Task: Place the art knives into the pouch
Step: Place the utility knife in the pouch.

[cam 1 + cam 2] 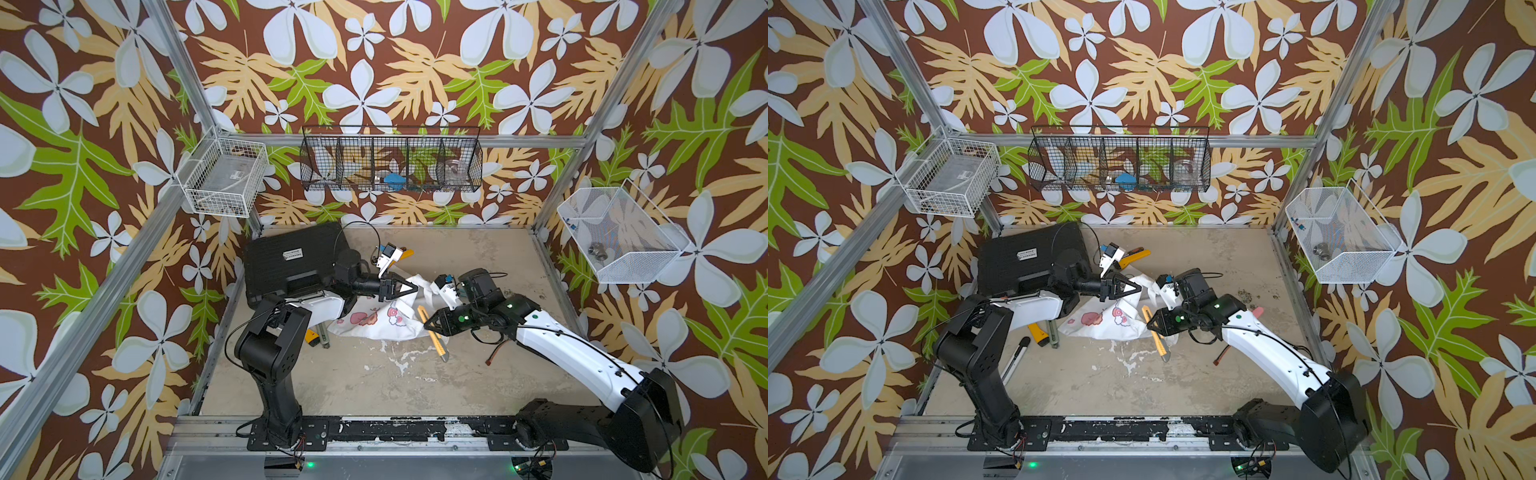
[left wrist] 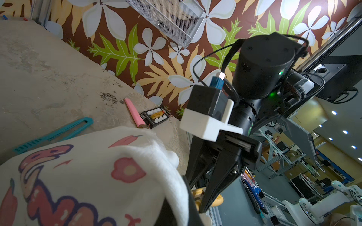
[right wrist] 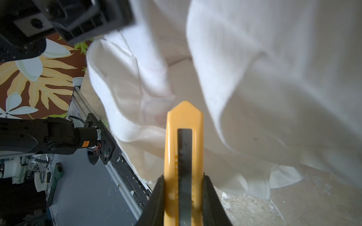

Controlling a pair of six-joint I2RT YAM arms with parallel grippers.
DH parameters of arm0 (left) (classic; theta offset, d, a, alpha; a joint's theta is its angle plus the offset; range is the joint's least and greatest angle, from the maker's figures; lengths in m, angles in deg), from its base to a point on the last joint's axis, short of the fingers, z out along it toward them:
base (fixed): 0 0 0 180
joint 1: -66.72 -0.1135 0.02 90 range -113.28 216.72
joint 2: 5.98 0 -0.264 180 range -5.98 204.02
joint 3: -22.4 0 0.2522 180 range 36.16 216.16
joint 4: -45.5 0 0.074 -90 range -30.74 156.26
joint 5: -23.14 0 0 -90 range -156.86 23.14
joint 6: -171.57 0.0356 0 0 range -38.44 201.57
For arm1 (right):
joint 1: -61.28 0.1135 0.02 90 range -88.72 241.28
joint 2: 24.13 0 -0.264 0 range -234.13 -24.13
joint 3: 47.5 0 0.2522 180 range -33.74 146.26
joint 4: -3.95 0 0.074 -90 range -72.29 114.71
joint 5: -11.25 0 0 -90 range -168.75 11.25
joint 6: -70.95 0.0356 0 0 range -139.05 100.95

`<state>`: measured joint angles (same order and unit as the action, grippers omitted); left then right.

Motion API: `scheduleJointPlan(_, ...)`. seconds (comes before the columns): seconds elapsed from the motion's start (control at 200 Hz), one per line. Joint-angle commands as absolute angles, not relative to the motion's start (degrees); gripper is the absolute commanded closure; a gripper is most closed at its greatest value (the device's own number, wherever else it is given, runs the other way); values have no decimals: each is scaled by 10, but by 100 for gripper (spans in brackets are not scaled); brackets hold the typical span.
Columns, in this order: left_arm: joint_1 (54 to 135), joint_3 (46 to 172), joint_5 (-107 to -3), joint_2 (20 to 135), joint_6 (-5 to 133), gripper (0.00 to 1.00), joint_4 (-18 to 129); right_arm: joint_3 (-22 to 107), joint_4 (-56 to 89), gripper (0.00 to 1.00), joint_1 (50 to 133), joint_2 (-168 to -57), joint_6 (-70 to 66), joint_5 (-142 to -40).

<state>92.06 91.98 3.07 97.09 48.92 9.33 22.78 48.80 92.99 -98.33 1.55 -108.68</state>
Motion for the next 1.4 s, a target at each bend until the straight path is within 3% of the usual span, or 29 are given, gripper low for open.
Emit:
scheduleJointPlan(0.0,923,915,45,963,504,100,68,248,457,91,930,-1010,14,-1102)
scheduleJointPlan(0.3,926,901,52,961,469,100,19,322,425,91,917,-1113,30,-1078)
scheduleJointPlan(0.55,926,904,51,956,447,100,2,309,382,91,862,-1091,54,-1056)
scheduleJointPlan(0.801,926,902,55,978,353,100,-109,279,269,91,849,-1109,127,-1051)
scheduleJointPlan(1.196,930,902,63,1006,321,100,-157,329,231,90,799,-1128,180,-1095)
scheduleJointPlan(1.396,934,911,64,1031,271,100,-215,288,145,90,805,-1140,243,-1106)
